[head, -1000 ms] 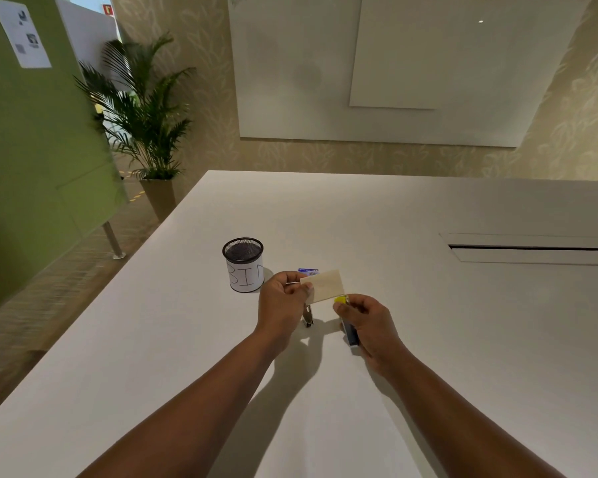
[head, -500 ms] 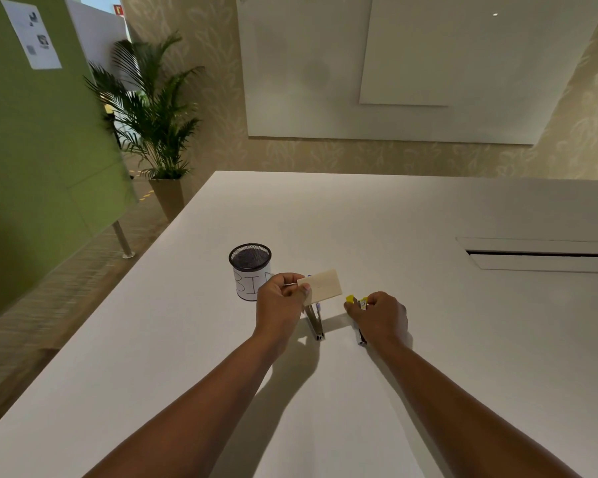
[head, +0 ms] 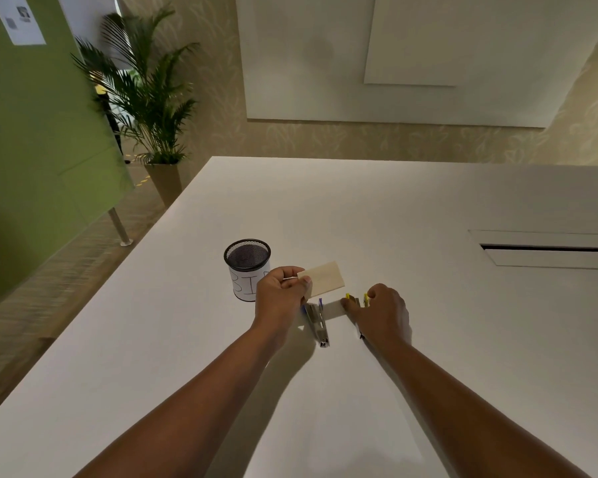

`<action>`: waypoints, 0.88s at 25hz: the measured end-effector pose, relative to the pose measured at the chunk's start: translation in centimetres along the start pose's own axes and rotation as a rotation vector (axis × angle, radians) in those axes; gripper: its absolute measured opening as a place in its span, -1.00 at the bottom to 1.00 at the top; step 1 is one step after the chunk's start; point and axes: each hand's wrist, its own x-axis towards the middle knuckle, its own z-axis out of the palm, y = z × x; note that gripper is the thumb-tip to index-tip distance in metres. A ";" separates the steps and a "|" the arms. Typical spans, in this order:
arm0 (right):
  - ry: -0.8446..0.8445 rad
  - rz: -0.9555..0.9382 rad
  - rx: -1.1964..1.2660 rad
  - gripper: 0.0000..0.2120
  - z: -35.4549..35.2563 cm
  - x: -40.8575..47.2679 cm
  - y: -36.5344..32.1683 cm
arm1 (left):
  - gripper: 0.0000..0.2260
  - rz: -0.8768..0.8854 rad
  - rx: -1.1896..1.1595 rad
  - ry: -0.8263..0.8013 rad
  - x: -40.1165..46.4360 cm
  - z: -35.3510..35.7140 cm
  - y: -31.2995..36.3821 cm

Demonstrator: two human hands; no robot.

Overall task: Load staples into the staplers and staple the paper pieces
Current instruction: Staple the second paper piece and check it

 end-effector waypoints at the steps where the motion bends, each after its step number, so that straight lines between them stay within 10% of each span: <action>1: 0.007 0.004 0.018 -0.52 0.1 0.1 0.2 | -0.91 -0.006 -0.009 -0.004 0.2 0.2 0.0; 9: 0.078 -0.468 0.258 -0.42 -0.6 0.5 -0.4 | -0.77 -0.074 -0.040 -0.032 0.6 0.4 2.0; 13: 0.134 -0.732 0.237 -0.69 -1.9 0.7 -1.3 | -0.84 -0.141 -0.100 -0.107 -0.5 0.4 3.5; 22: -0.269 -0.368 0.627 -0.88 -4.8 -1.8 -3.3 | -0.72 -0.108 0.166 -0.164 -2.6 -0.5 4.8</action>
